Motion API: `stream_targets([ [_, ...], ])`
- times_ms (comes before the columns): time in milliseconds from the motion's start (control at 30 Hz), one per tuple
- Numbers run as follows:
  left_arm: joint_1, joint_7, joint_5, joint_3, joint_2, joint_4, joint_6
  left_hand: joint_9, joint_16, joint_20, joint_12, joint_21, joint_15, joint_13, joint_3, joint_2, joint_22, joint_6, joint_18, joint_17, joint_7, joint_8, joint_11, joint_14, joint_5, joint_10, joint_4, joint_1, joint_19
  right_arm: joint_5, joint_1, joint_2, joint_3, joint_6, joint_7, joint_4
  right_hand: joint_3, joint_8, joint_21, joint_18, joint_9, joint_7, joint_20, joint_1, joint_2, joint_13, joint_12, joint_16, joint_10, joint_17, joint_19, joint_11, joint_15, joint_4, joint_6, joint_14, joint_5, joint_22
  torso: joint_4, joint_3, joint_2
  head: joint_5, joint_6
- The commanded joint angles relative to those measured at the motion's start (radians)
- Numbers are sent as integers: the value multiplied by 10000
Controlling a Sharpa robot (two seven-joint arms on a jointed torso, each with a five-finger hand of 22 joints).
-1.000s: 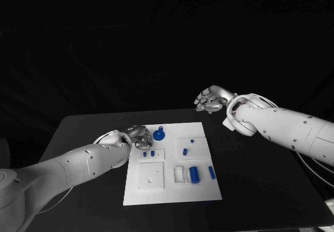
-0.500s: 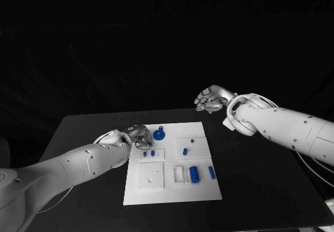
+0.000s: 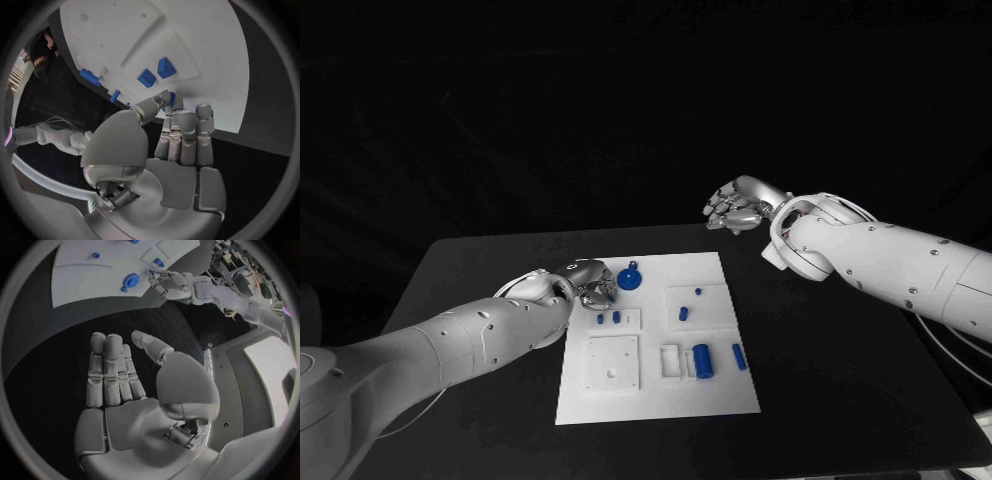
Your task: Assemble the parts on the task board
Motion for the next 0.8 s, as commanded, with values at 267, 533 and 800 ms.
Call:
stream_targets([
  [267, -119, -49, -728, -134, 18, -24, -110, -21, 56, -220, 33, 35, -80, 15, 1, -53, 168, 137, 337, 0, -4, 46, -22, 74, -5, 125, -13, 102, 9, -19, -3, -1, 5, 25, 58, 15, 78, 24, 42, 206, -14, 43, -55, -87, 31, -5, -59, 10, 52, 16, -5, 4, -60, 0, -17, 26, 65, 12, 2, -13, 4, -16, 5],
  [533, -119, 109, -472, -133, 18, -40, -268, -78, 53, -229, -31, 47, -60, -11, -1, -95, 162, 31, 335, -3, 39, -26, 1, 75, -52, 42, 41, 91, 39, -18, -3, 1, 5, 28, 54, 5, 78, 25, 41, 206, -14, 43, -55, -90, 29, -5, -63, 9, 55, 19, -5, 4, -59, 0, -18, 26, 64, 13, 3, -19, 3, -26, 19],
  [800, -118, 256, -202, -131, -14, -63, -191, -272, -10, -114, -256, 20, 90, -111, -10, -349, 168, -684, 347, -18, 325, -399, 156, -64, -155, -340, -2, 157, -54, -17, -3, -2, 5, 29, 55, 0, 79, 25, 39, 206, -14, 43, -54, -91, 26, -4, -67, 7, 56, 20, -7, 4, -59, -1, -18, 24, 63, 14, 4, -14, 1, -27, 21],
])
